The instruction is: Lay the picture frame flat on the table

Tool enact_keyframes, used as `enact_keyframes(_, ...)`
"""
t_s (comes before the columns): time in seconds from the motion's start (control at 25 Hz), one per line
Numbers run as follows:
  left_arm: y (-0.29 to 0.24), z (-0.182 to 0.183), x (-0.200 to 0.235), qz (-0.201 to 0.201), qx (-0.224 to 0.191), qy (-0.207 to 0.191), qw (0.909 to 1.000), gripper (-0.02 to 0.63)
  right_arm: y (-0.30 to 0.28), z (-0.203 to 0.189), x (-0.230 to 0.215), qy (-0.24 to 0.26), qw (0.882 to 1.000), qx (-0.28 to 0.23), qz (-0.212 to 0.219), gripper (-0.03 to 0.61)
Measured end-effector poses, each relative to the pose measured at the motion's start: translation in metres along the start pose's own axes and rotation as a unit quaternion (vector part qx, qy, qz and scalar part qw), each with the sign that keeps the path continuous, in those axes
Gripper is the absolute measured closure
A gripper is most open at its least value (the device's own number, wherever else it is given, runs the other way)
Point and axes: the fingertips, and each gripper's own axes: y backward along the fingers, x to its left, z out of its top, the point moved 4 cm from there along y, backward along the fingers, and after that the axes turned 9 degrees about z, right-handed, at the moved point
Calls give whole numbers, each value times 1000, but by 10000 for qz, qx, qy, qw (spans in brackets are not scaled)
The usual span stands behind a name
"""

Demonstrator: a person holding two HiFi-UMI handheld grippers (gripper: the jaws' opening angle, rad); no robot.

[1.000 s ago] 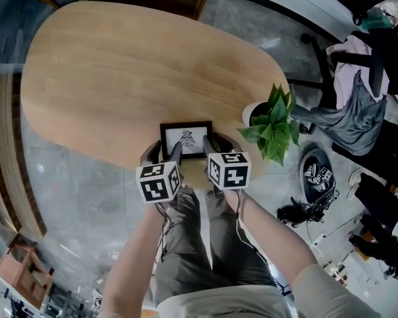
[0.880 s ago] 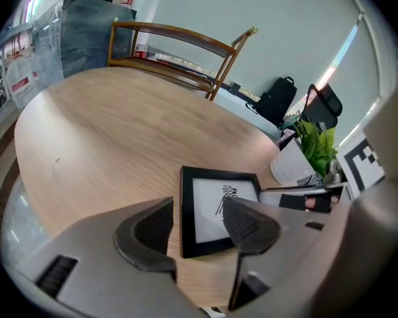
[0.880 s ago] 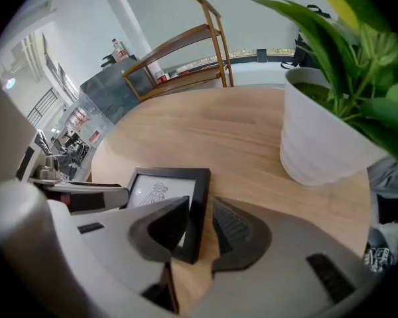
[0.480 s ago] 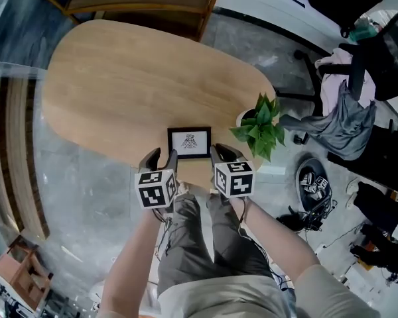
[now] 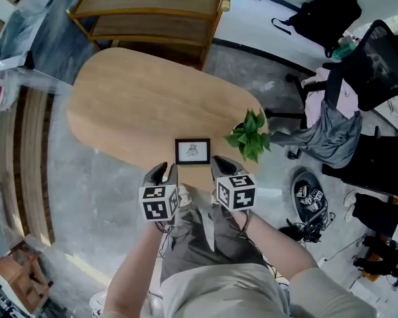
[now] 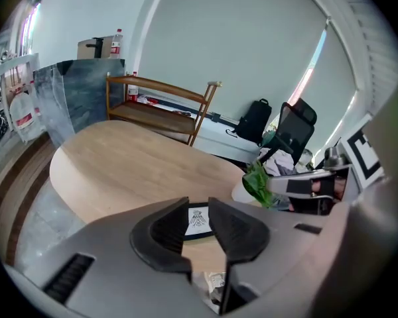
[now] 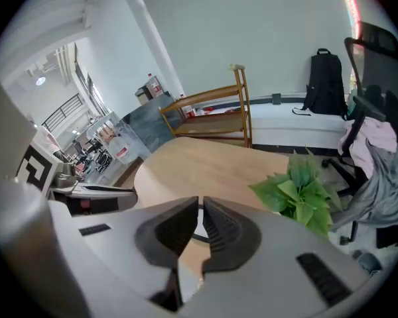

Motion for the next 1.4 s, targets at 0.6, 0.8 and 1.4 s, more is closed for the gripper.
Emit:
enact_keyframes(0.6, 162, 78, -30, -163, -1070, -679, 9918, 561, 137, 91, 100, 872, 9913, -882, 436, 571)
enact_keyframes(0.8, 211, 102, -45, -354, -1482, -848, 9847, 561, 181, 118, 136, 1102, 9841, -1220, 672, 571)
enact_keyframes(1.4, 354, 171, -68, -421, -2988, -1316, 9443, 584, 311, 199, 221, 2289, 9332, -2574, 1027, 574)
